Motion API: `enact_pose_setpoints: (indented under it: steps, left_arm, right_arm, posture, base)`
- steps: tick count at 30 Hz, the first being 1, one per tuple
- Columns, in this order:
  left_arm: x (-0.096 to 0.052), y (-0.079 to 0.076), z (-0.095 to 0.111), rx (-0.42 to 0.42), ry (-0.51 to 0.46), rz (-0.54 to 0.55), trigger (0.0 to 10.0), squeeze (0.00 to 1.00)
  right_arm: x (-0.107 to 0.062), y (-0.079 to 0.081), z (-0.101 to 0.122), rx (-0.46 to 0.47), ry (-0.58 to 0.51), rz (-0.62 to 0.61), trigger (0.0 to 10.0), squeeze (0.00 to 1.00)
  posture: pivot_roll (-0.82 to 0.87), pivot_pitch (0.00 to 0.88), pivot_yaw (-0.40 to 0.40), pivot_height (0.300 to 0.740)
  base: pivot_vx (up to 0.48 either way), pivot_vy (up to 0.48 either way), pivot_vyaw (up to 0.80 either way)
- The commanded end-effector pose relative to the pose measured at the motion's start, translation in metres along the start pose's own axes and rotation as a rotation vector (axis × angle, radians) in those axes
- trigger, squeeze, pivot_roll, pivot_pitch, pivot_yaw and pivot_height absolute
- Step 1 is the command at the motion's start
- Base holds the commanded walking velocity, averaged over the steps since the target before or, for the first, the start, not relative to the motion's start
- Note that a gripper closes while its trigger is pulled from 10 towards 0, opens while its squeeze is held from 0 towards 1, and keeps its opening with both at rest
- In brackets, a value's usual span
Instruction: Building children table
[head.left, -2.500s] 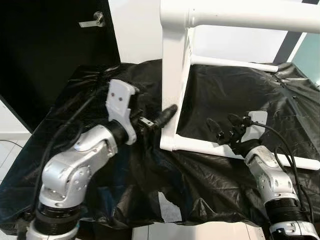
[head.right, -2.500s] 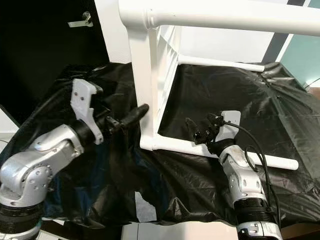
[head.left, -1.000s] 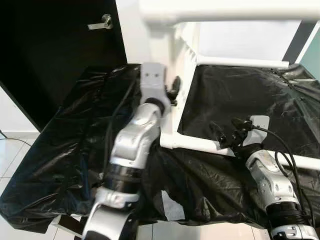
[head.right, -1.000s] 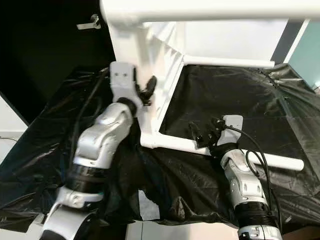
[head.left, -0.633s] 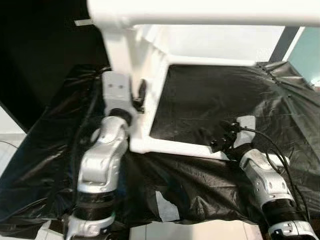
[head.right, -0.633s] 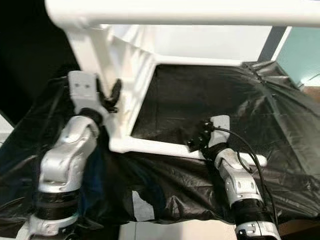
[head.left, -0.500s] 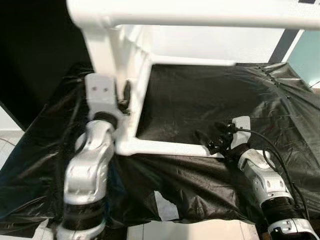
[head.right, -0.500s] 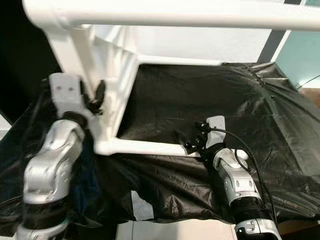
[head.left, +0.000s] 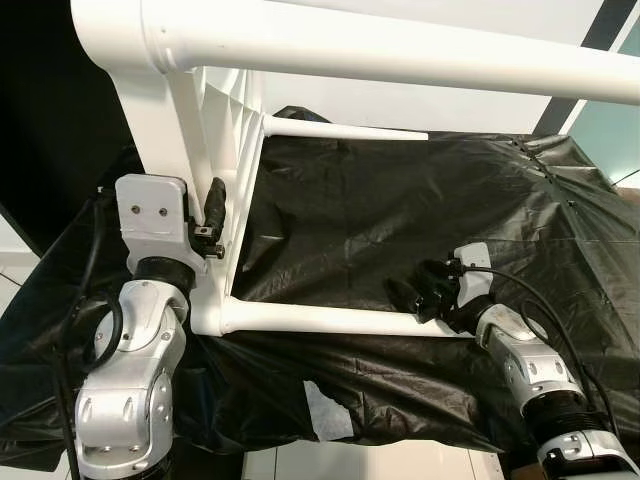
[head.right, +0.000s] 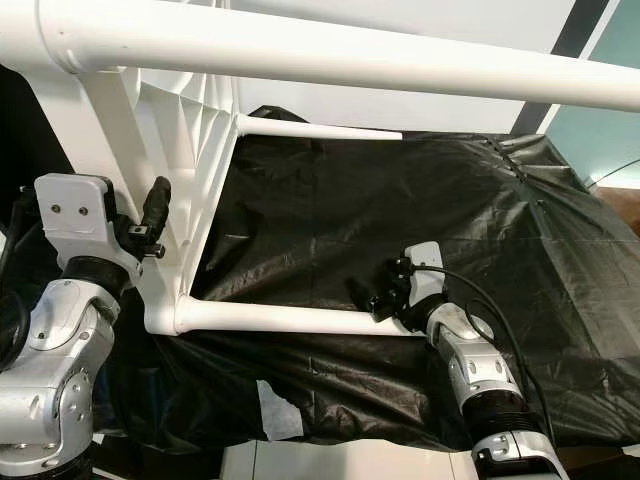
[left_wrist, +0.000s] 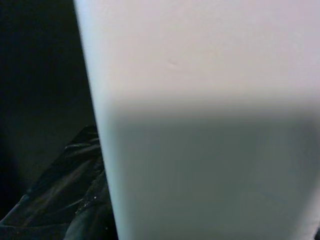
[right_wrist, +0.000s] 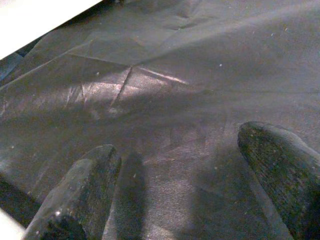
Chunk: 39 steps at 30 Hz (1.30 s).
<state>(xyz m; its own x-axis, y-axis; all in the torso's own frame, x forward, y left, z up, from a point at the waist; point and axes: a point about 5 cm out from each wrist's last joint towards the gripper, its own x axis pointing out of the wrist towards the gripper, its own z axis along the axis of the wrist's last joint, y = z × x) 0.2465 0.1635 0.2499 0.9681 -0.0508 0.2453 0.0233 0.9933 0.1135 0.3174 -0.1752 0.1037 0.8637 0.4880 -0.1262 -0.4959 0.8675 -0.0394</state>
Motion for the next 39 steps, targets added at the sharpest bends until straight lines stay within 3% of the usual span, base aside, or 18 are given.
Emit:
enact_pose_setpoints:
  steps: [1,6,11,19,20,22,23,24,29,30,35,36,38,39]
  left_arm:
    - [-0.005,0.006,0.011,0.026,-0.053,0.05,0.0,0.0]
    - [-0.01,0.012,0.01,0.06,-0.034,0.073,0.0,0.0]
    - [-0.016,0.022,0.005,0.127,0.002,0.136,0.0,0.0]
    - [-0.019,0.028,0.001,0.18,0.03,0.197,0.0,0.0]
    - [-0.02,0.028,-0.001,0.171,0.038,0.191,1.8,0.0]
    - [-0.02,0.027,-0.002,0.163,0.043,0.184,1.8,0.0]
    - [-0.02,0.024,-0.003,0.147,0.046,0.166,10.0,0.02]
    - [-0.02,0.021,-0.004,0.129,0.047,0.133,10.0,1.0]
    - [-0.018,0.014,-0.01,0.164,0.068,0.024,10.0,1.0]
    - [-0.016,0.013,-0.01,0.184,0.066,-0.003,10.0,0.0]
    - [-0.014,0.014,-0.011,0.218,0.066,-0.063,10.0,0.0]
    - [-0.012,0.015,-0.011,0.263,0.063,-0.15,10.0,0.0]
    - [-0.012,0.015,-0.011,0.277,0.063,-0.175,10.0,0.0]
    - [-0.013,0.012,-0.012,0.276,0.064,-0.244,10.0,0.0]
  right_arm:
    - [0.0,-0.002,-0.001,-0.008,0.009,0.006,10.0,0.0]
    - [0.002,0.0,-0.003,-0.018,0.026,0.039,10.0,0.0]
    - [-0.003,0.013,-0.006,-0.014,0.054,0.203,10.0,0.0]
    - [-0.006,0.013,-0.008,-0.029,0.068,0.223,10.0,0.0]
    - [-0.006,0.012,-0.008,-0.029,0.067,0.218,10.0,0.0]
    - [-0.006,0.011,-0.007,-0.03,0.066,0.216,10.0,0.0]
    - [-0.006,0.01,-0.008,-0.031,0.067,0.213,10.0,0.0]
    - [-0.007,0.01,-0.008,-0.032,0.068,0.21,10.0,0.0]
    - [-0.008,0.01,-0.009,-0.032,0.068,0.206,10.0,0.0]
    - [-0.008,0.01,-0.008,-0.032,0.066,0.207,10.0,0.0]
    - [-0.008,0.011,-0.008,-0.032,0.064,0.209,10.0,0.0]
    - [-0.008,0.013,-0.008,-0.033,0.06,0.21,10.0,0.0]
    - [-0.007,0.013,-0.008,-0.032,0.059,0.209,10.0,0.0]
    - [-0.007,0.013,-0.008,-0.032,0.057,0.207,10.0,0.0]
  posture:
    - [0.12,0.0,-0.109,0.74]
    - [0.13,0.0,-0.121,0.74]
    - [0.13,0.0,-0.128,0.74]
    - [0.13,0.0,-0.124,0.74]
    - [0.13,0.0,-0.12,0.74]
    - [0.13,0.0,-0.12,0.74]
    - [0.13,0.0,-0.118,0.74]
    - [0.13,0.0,-0.117,0.74]
    - [0.12,0.0,-0.106,0.74]
    - [0.12,0.0,-0.102,0.74]
    - [0.12,0.0,-0.092,0.74]
    - [0.11,0.0,-0.084,0.74]
    - [0.11,0.0,-0.082,0.74]
    - [0.11,0.0,-0.081,0.74]
  base:
    - [0.0,0.0,0.0]
    - [0.0,0.0,0.0]
    - [0.0,0.0,0.0]
    - [0.0,0.0,0.0]
    - [0.0,0.0,0.0]
    - [0.0,0.0,0.0]
    - [0.0,0.0,0.0]
    - [0.0,0.0,0.0]
    - [0.0,0.0,0.0]
    - [0.0,0.0,0.0]
    - [0.0,0.0,0.0]
    - [0.0,0.0,0.0]
    - [0.0,0.0,0.0]
    - [0.0,0.0,0.0]
